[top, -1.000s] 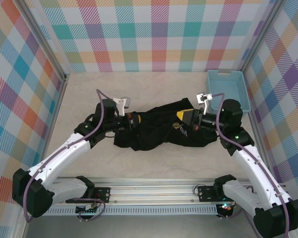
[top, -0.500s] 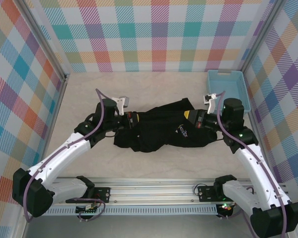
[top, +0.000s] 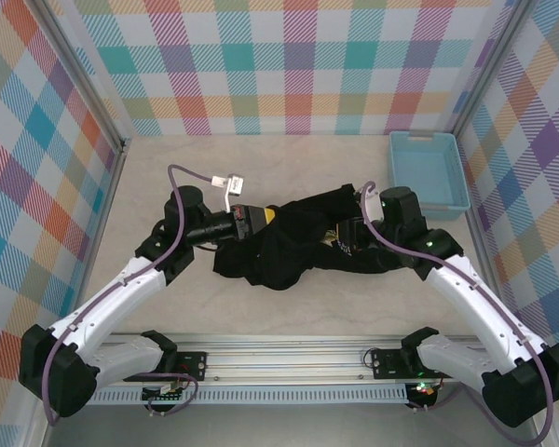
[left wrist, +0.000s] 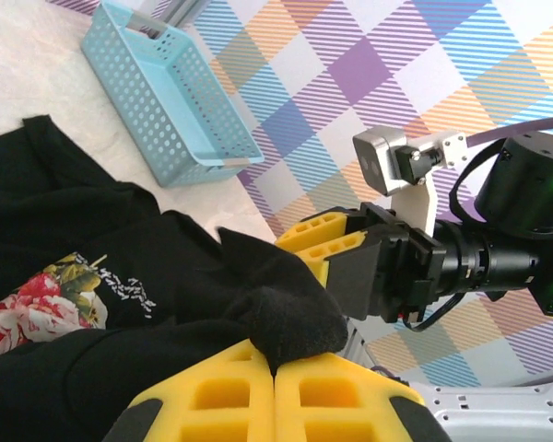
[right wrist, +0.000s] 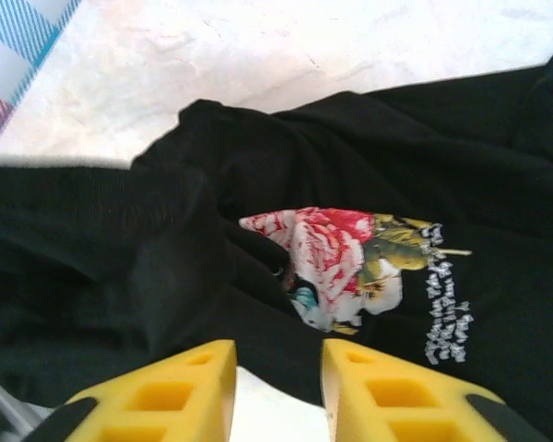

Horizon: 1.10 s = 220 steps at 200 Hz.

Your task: Fold the inside-out t-shirt

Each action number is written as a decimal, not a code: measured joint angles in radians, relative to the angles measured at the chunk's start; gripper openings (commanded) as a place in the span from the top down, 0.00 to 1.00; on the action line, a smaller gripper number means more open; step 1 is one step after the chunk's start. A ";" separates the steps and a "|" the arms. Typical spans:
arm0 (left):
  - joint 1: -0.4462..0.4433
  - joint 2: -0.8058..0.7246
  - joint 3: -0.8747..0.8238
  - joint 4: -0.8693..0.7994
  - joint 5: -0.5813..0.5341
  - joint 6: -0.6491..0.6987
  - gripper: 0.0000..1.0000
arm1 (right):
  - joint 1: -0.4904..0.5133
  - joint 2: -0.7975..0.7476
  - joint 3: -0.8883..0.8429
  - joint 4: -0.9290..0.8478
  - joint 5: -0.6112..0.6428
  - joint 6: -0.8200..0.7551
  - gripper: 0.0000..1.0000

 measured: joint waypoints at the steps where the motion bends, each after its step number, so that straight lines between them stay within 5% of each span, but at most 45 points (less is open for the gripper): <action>1: 0.000 0.000 0.000 0.000 0.000 0.000 1.00 | 0.000 0.000 0.000 0.000 0.001 -0.003 0.59; 42: 0.000 0.000 0.002 -0.033 0.024 0.057 1.00 | 0.092 -0.033 0.003 0.088 -0.114 -0.150 0.22; 108: -0.004 -0.008 0.031 -0.166 0.050 0.222 1.00 | 0.119 0.239 0.167 0.152 -0.261 -0.380 0.16; 128: -0.004 -0.016 0.038 -0.188 0.050 0.255 1.00 | 0.119 0.330 0.210 0.150 -0.349 -0.409 0.28; 168: -0.005 -0.050 0.042 -0.240 -0.075 0.282 1.00 | 0.119 0.418 0.215 0.144 -0.526 -0.389 1.00; 175: -0.005 -0.059 0.042 -0.253 -0.123 0.282 1.00 | 0.119 0.413 0.205 0.160 -0.550 -0.356 1.00; 220: -0.005 -0.062 0.102 -0.422 -0.437 0.237 0.56 | 0.124 0.340 0.079 0.468 -0.568 0.051 1.00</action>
